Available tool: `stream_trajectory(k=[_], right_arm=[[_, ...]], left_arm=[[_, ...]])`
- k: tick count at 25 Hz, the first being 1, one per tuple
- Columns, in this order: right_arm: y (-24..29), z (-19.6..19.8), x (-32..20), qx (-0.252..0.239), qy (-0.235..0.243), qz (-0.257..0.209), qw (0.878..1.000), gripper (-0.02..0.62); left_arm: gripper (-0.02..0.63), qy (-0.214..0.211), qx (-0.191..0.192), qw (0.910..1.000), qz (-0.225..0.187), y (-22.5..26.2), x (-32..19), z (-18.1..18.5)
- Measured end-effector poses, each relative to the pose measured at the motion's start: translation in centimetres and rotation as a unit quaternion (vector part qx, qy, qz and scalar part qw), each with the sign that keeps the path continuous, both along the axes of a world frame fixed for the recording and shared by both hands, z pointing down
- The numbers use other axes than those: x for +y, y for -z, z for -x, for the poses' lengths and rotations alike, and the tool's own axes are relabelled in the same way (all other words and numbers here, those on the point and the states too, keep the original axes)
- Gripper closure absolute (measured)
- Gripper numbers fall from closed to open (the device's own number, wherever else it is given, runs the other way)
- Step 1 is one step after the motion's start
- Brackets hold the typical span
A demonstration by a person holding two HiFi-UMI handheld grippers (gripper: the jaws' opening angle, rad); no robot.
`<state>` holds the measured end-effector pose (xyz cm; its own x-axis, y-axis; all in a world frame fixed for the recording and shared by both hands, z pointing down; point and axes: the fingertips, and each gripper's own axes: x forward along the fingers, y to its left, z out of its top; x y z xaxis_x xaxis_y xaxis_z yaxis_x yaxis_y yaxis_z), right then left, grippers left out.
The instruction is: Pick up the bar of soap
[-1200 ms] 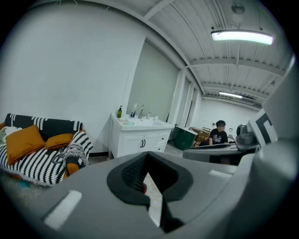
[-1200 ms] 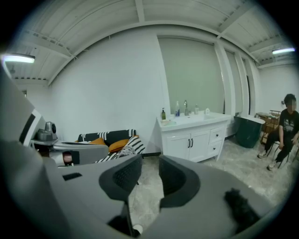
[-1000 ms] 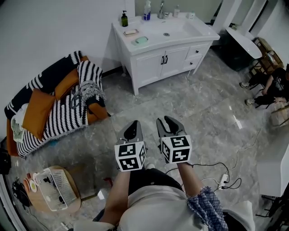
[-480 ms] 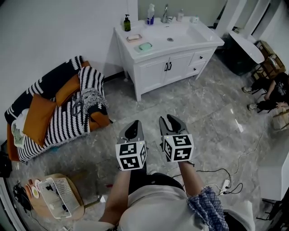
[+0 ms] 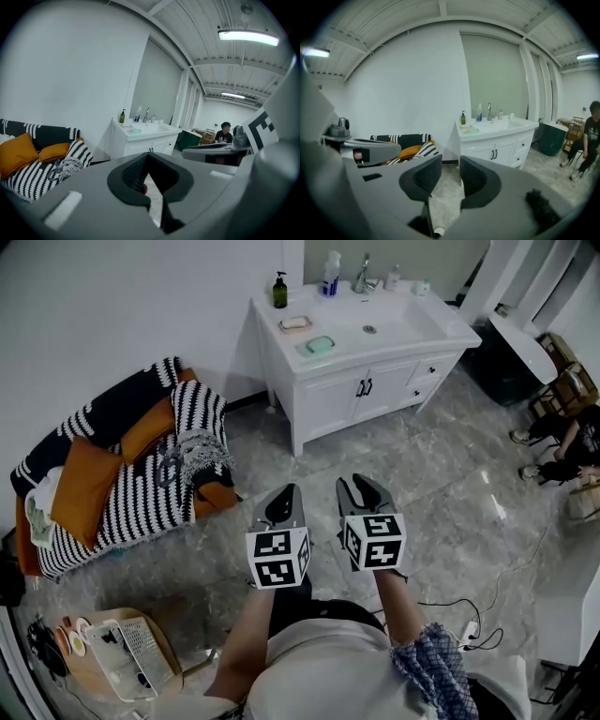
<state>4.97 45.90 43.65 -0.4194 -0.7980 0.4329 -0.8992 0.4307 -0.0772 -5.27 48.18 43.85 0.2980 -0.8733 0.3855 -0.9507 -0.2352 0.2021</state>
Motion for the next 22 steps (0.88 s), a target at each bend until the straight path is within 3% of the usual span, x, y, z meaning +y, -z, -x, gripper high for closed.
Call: stream_trajectory(k=[11, 22], right_arm=[[0.0, 4.2, -3.8, 0.004, 0.006, 0.004, 1.000, 0.486], [1.0, 5.2, -8.0, 0.004, -0.020, -0.007, 1.000, 0.486]], left_arm=[[0.598, -0.018, 0.004, 0.9998, 0.003, -0.1, -4.4, 3.2], [0.598, -0.028, 0.008, 0.9995, -0.011, 0.7, -8.8, 5.0]])
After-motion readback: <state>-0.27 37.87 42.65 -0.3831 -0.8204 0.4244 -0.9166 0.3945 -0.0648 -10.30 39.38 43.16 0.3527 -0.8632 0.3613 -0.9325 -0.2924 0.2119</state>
